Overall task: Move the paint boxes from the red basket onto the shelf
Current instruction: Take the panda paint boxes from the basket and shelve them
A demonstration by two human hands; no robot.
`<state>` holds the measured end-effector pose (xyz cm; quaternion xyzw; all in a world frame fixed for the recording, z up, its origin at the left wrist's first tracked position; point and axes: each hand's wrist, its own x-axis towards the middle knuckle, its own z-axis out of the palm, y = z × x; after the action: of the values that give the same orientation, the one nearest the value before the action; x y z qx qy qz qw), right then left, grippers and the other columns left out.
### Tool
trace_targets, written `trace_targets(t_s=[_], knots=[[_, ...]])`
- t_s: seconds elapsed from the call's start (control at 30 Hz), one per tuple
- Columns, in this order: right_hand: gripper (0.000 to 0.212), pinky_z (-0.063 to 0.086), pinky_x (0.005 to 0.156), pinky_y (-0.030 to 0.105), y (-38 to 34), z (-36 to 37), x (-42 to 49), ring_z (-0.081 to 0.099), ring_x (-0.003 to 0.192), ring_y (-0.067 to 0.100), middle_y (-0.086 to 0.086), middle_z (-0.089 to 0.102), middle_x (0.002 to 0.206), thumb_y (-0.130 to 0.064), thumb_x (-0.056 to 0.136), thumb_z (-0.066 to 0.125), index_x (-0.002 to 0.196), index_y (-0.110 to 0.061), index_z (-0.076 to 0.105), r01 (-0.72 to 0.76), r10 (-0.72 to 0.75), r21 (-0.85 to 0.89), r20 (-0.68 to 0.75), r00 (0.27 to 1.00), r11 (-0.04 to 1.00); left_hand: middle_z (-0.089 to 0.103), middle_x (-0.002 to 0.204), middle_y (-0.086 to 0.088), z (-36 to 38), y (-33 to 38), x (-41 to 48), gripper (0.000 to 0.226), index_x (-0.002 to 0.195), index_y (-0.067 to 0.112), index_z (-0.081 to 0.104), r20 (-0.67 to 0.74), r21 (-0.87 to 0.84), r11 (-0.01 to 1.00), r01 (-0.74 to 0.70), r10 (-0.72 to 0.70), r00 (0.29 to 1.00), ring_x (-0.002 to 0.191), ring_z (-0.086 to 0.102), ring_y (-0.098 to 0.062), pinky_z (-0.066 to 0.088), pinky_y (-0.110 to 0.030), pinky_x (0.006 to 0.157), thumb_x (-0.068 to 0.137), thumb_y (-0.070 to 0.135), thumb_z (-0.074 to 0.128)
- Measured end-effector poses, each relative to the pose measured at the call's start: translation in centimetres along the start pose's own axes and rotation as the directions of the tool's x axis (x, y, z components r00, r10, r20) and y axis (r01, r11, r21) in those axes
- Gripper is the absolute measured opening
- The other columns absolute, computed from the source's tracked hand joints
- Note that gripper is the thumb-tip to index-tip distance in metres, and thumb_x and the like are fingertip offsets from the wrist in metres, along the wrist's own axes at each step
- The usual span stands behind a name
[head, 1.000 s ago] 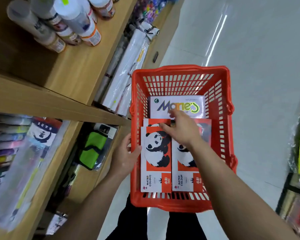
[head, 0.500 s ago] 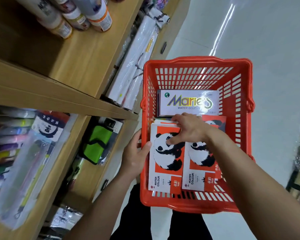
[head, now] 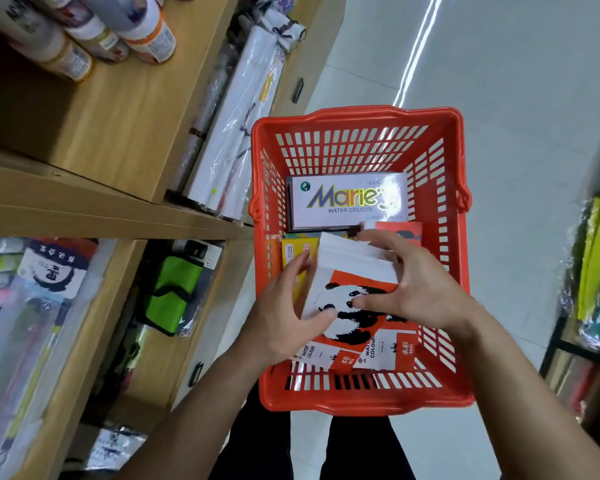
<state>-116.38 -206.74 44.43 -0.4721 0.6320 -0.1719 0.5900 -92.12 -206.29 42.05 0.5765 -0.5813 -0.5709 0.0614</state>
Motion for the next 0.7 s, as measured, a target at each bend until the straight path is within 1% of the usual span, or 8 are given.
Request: trace_targets(t_s=[0.07, 0.2, 0.27, 0.33, 0.4, 0.5, 0.6, 0.7], knots=[[0.093, 0.054, 0.078, 0.014, 0.4, -1.3, -0.5, 0.069, 0.095, 0.0, -0.032, 0.062, 0.108, -0.028, 0.052, 0.096, 0.133, -0.038, 0.052, 0.021, -0.019, 0.065, -0.039, 0.999, 0.998, 0.054, 0.145, 0.011, 0.4, 0.6, 0.9, 0.102, 0.154, 0.042, 0.023, 0.113, -0.004, 1.0, 0.001, -0.001, 0.994, 0.131, 0.053, -0.008, 0.046, -0.043, 0.109, 0.068, 0.057, 0.076], [0.108, 0.057, 0.085, 0.025, 1.0, -3.4, -0.1, 0.07, 0.108, 0.011, -0.009, 0.065, 0.124, -0.027, 0.057, 0.095, 0.146, -0.049, 0.037, 0.043, -0.032, 0.226, -0.054, 0.998, 0.973, 0.055, 0.143, 0.013, 0.8, 2.2, 1.3, 0.09, 0.145, 0.057, 0.032, 0.098, -0.111, 0.993, -0.026, 0.037, 0.995, 0.128, 0.056, -0.009, 0.05, -0.047, 0.104, 0.069, 0.053, 0.079], [0.083, 0.056, 0.086, 0.023, 1.9, -3.1, -0.8, 0.066, 0.115, 0.008, -0.011, 0.066, 0.126, -0.037, 0.072, 0.085, 0.138, -0.06, 0.041, 0.056, 0.019, 0.399, -0.182, 0.983, 0.915, 0.062, 0.137, 0.013, 0.2, 3.1, 1.2, 0.074, 0.135, 0.065, 0.041, 0.054, -0.202, 0.976, -0.076, 0.089, 0.995, 0.123, 0.062, -0.012, 0.055, -0.05, 0.097, 0.076, 0.043, 0.079], [0.05, 0.05, 0.092, 0.018, 3.5, -1.5, -2.2, 0.06, 0.121, 0.001, -0.024, 0.066, 0.123, -0.051, 0.083, 0.068, 0.13, -0.057, 0.052, 0.008, 0.183, 0.477, -0.352, 0.918, 0.879, 0.068, 0.131, 0.01, -1.2, 3.7, 0.8, 0.066, 0.136, 0.056, 0.049, -0.008, -0.279, 0.955, -0.101, 0.103, 0.995, 0.117, 0.068, -0.015, 0.058, -0.051, 0.092, 0.081, 0.035, 0.078], [0.043, 0.048, 0.099, 0.028, 5.2, 1.0, -3.4, 0.059, 0.12, 0.004, -0.021, 0.065, 0.122, -0.045, 0.088, 0.059, 0.131, -0.038, 0.054, -0.104, 0.248, 0.308, -0.478, 0.842, 0.946, 0.07, 0.131, 0.008, -3.0, 4.2, 0.4, 0.065, 0.139, 0.048, 0.051, -0.064, -0.305, 0.947, -0.103, 0.087, 0.994, 0.117, 0.068, -0.017, 0.058, -0.05, 0.094, 0.081, 0.036, 0.078], [0.073, 0.037, 0.111, 0.041, 6.8, 5.4, -3.4, 0.046, 0.131, 0.031, 0.015, 0.048, 0.143, -0.024, 0.083, 0.07, 0.147, -0.006, 0.037, -0.284, 0.205, -0.052, -0.571, 0.795, 0.957, 0.072, 0.128, 0.004, -5.4, 4.2, 0.1, 0.066, 0.138, 0.046, 0.053, -0.105, -0.28, 0.958, -0.066, 0.038, 0.994, 0.113, 0.07, -0.02, 0.057, -0.052, 0.093, 0.077, 0.048, 0.079], [0.094, 0.036, 0.108, 0.046, 7.2, 7.6, -2.4, 0.046, 0.126, 0.046, 0.032, 0.049, 0.136, -0.033, 0.072, 0.081, 0.143, 0.01, 0.035, -0.467, 0.331, -0.046, -0.645, 0.688, 0.883, 0.077, 0.114, 0.009, -7.0, 3.9, -0.6, 0.059, 0.126, 0.05, 0.06, -0.113, -0.279, 0.96, -0.01, -0.022, 0.993, 0.101, 0.075, -0.018, 0.062, -0.045, 0.081, 0.071, 0.055, 0.079], [0.099, 0.042, 0.1, 0.047, 7.8, 7.3, -1.4, 0.052, 0.115, 0.044, 0.026, 0.058, 0.121, -0.047, 0.058, 0.085, 0.135, 0.002, 0.044, -0.505, 0.432, 0.061, -0.611, 0.663, 0.861, 0.079, 0.104, 0.014, -8.0, 3.1, -1.9, 0.056, 0.115, 0.055, 0.064, -0.152, -0.298, 0.954, 0.039, -0.088, 0.984, 0.089, 0.078, -0.016, 0.063, -0.03, 0.064, 0.062, 0.059, 0.081]])
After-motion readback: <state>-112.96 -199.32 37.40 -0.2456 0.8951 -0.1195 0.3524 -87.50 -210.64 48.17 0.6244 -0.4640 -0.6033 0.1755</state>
